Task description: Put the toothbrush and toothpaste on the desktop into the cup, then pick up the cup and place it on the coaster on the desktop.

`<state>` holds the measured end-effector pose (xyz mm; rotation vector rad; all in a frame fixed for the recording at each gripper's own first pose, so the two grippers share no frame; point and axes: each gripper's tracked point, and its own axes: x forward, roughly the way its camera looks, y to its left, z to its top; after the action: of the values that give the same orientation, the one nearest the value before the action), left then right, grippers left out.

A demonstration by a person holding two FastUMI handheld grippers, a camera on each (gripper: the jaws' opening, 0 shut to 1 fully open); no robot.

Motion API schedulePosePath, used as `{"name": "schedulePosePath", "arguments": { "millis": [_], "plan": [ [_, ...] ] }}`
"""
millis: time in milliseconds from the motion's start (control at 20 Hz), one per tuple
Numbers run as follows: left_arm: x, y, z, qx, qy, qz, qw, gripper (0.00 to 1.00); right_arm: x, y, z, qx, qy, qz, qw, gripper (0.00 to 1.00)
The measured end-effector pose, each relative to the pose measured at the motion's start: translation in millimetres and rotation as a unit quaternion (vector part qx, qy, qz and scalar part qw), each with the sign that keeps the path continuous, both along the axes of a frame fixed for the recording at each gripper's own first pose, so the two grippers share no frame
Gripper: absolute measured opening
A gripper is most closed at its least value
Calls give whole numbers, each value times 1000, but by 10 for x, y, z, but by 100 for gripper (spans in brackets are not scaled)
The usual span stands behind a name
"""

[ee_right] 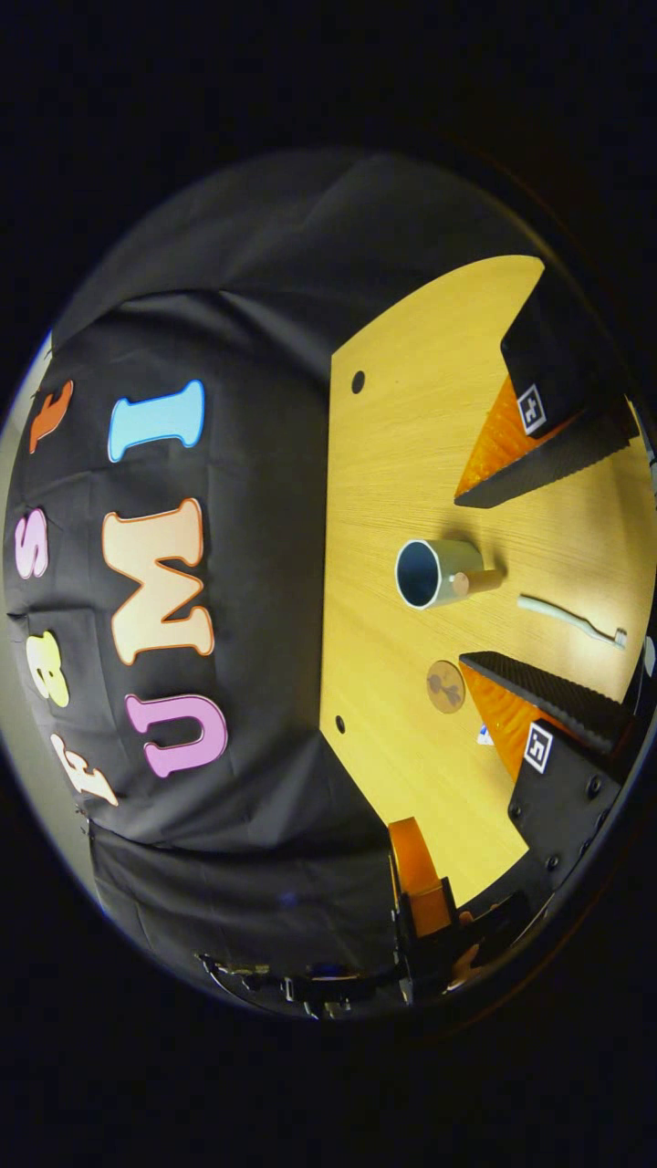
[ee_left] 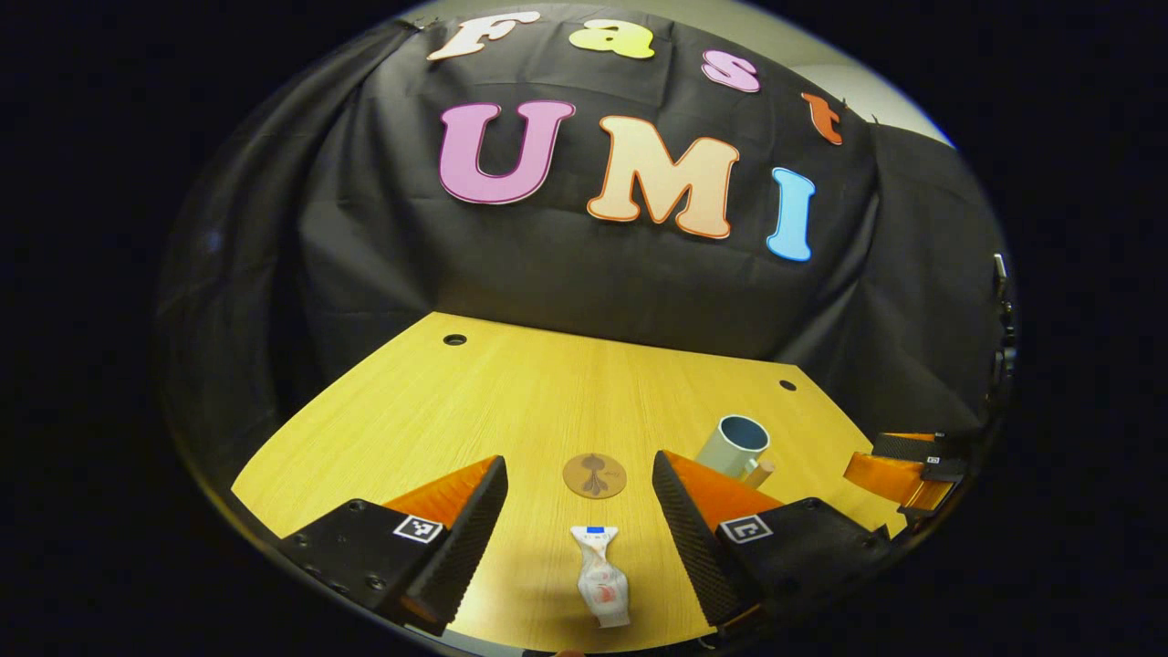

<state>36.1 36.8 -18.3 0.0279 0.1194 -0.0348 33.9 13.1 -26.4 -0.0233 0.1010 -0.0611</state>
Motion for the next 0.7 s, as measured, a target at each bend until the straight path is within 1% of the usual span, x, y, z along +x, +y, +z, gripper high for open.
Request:
{"name": "schedulePosePath", "arguments": {
  "millis": [200, 250, 300, 350, 400, 450, 500, 550, 600, 650, 700],
  "plan": [
    [88, 23, -125, 8, 31, -20, 999, 94, 66, 22, -103, 2, 22, -15, 1000, 98],
    [88, 44, -141, 10, 36, -24, 999, 94, 77, 45, -144, 5, 28, -17, 999, 94],
    [95, 76, -172, 13, 42, -23, 999, 94, 107, 78, -187, 7, 34, -19, 999, 98],
    [103, 111, -192, 16, 47, -21, 999, 94, 140, 111, -231, 10, 43, -18, 999, 98],
    [93, 152, -217, 19, 51, -21, 998, 94, 185, 138, -283, 9, 55, -21, 998, 94],
    [87, 186, -230, 23, 54, -19, 998, 94, 201, 148, -356, 6, 71, -22, 997, 98],
    [94, 223, -254, 24, 57, -18, 998, 94, 234, 167, -435, 3, 88, -22, 996, 94],
    [85, 266, -272, 24, 60, -18, 998, 94, 259, 180, -544, -3, 107, -23, 994, 98],
    [78, 302, -281, 24, 63, -16, 998, 94, 283, 186, -626, -8, 128, -24, 991, 94],
    [77, 360, -305, 25, 67, -12, 997, 94, 317, 193, -698, -11, 146, -27, 989, 98],
    [70, 425, -337, 25, 70, -7, 997, 94, 349, 215, -771, -10, 165, -29, 986, 98]
  ]
}}
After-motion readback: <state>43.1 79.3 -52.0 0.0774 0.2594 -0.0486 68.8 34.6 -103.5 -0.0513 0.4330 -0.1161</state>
